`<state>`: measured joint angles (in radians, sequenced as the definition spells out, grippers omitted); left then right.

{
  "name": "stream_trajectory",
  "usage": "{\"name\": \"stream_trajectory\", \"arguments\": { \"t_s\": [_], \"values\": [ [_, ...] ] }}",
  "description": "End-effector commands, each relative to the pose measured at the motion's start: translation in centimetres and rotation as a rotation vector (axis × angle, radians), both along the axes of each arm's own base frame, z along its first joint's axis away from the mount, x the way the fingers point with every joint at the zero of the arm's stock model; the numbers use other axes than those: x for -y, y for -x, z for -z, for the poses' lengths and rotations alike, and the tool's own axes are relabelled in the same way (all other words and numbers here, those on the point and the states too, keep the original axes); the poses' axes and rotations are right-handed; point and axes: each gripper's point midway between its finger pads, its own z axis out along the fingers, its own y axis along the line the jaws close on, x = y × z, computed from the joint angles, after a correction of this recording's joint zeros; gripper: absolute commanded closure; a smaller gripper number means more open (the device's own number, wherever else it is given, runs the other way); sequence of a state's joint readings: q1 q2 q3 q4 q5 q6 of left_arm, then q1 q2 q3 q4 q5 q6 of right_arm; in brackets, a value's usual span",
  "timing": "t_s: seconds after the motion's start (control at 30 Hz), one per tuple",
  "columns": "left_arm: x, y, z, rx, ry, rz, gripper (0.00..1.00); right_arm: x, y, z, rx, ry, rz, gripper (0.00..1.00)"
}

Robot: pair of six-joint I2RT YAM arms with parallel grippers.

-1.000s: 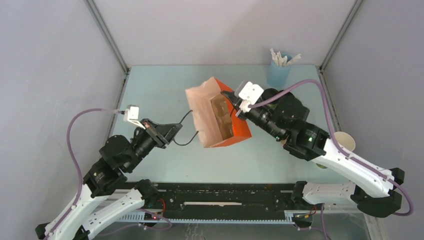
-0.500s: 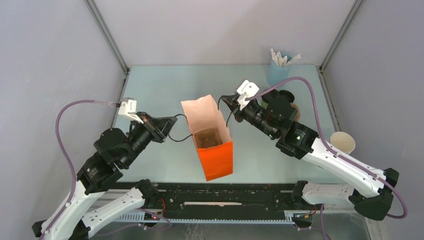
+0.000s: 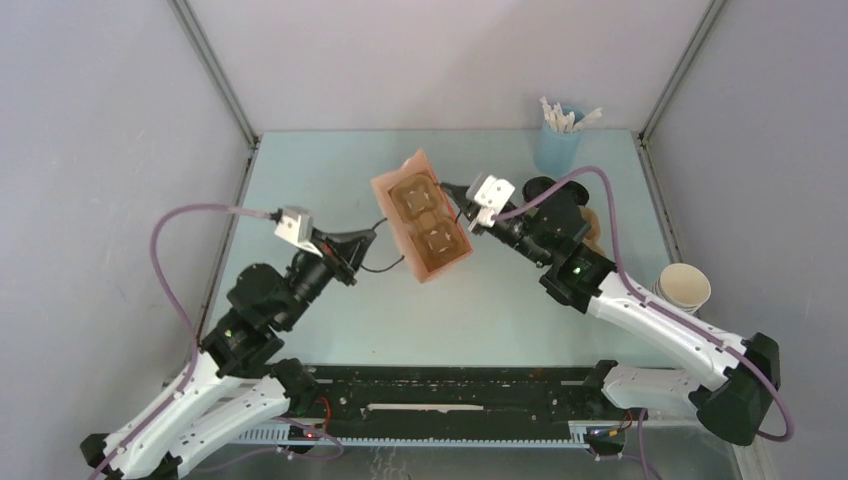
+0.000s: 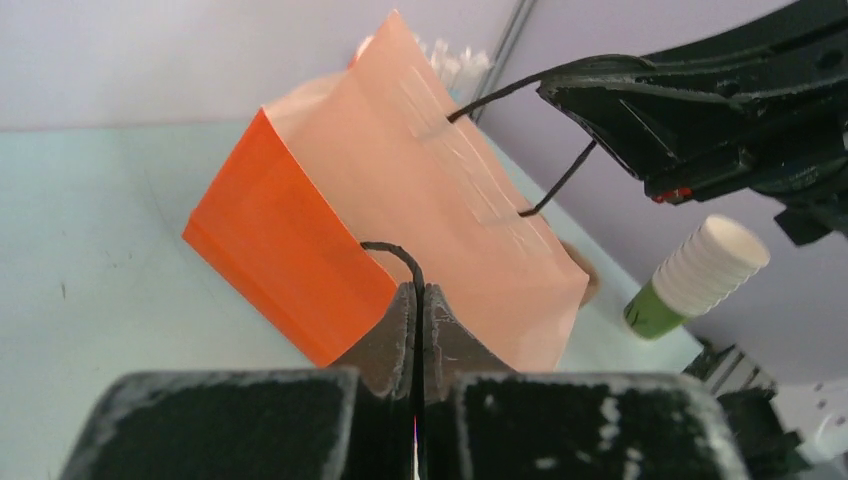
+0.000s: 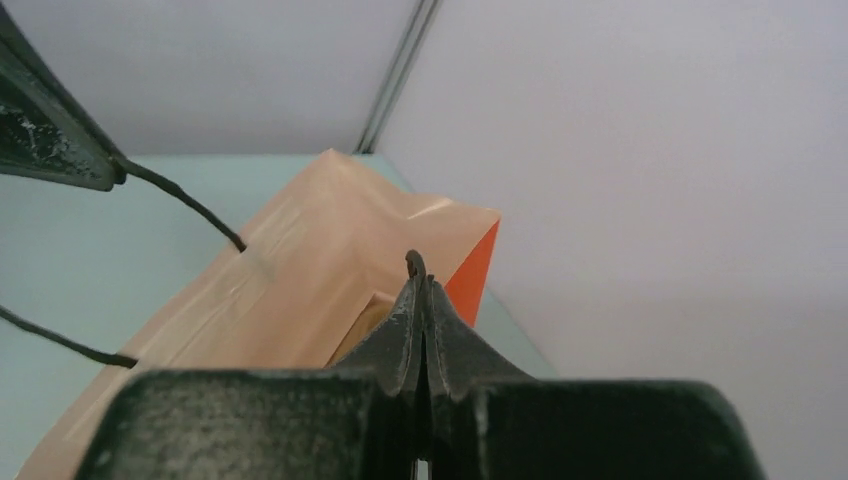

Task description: Pack the takeout coffee

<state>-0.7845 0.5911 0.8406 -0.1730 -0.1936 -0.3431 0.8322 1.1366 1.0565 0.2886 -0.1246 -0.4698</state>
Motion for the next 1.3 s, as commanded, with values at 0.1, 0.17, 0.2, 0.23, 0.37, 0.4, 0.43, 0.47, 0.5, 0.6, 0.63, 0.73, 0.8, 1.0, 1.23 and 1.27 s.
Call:
{"name": "stream_trajectory", "arguments": {
  "t_s": [0.1, 0.17, 0.2, 0.23, 0.37, 0.4, 0.43, 0.47, 0.5, 0.6, 0.63, 0.73, 0.8, 1.0, 1.23, 1.27],
  "values": [
    [0.5, 1.1, 4.5, 0.127, 0.042, 0.068, 1.0, -1.5, 3.5, 3.2, 0.175, 0.041, -0.091, 1.0],
    [0.5, 1.4, 5.3, 0.116, 0.038, 0.077, 1.0, -1.4, 3.9, 4.0, 0.164, 0.045, -0.084, 1.0],
    [0.4, 1.5, 5.4, 0.111, 0.039, 0.079, 1.0, -1.4, 4.2, 4.3, 0.158, 0.051, -0.088, 1.0],
    [0.3, 1.6, 5.5, 0.108, 0.042, 0.08, 1.0, -1.4, 4.4, 4.5, 0.155, 0.055, -0.086, 1.0],
    [-0.1, 1.8, 5.5, 0.102, 0.05, 0.071, 1.0, -1.9, 5.7, 4.2, 0.185, 0.063, -0.064, 1.0],
    [-0.3, 1.8, 5.5, 0.095, 0.055, 0.061, 1.0, -1.9, 5.9, 3.8, 0.198, 0.057, -0.041, 1.0],
    [-0.9, 1.6, 5.2, 0.078, 0.068, 0.03, 1.0, -1.7, 5.9, 3.1, 0.204, 0.031, -0.008, 1.0],
    [-2.1, 1.1, 5.1, 0.037, 0.085, -0.045, 1.0, -1.4, 5.4, 2.1, 0.197, -0.016, 0.04, 1.0],
    [-3.3, 0.6, 4.7, -0.014, 0.103, -0.116, 1.0, -1.2, 5.1, 1.2, 0.178, -0.044, 0.073, 1.0],
    [-7.0, 0.0, 2.5, -0.15, 0.087, -0.32, 1.0, -1.2, 4.1, -0.9, 0.052, -0.075, 0.123, 1.0],
    [-7.5, 0.1, 1.6, -0.173, 0.059, -0.342, 1.0, -1.0, 3.7, -1.5, -0.005, -0.1, 0.149, 1.0],
    [-7.3, 0.2, -1.4, -0.192, -0.018, -0.322, 1.0, -0.7, 3.2, -1.5, -0.153, -0.11, 0.231, 1.0],
    [-7.0, 0.1, -2.7, -0.2, -0.078, -0.308, 1.0, -0.3, 3.7, -1.0, -0.262, -0.149, 0.279, 1.0],
    [-7.4, -1.7, -2.8, -0.244, -0.243, -0.344, 1.0, -0.4, 6.6, 1.3, -0.548, -0.238, 0.316, 1.0],
    [-7.6, -4.0, -0.6, -0.276, -0.345, -0.332, 1.0, -0.2, 7.4, 2.3, -0.579, -0.289, 0.457, 1.0],
    [-7.6, -4.3, -0.3, -0.281, -0.352, -0.326, 1.0, -0.1, 7.4, 2.5, -0.585, -0.295, 0.472, 1.0]
  ]
}}
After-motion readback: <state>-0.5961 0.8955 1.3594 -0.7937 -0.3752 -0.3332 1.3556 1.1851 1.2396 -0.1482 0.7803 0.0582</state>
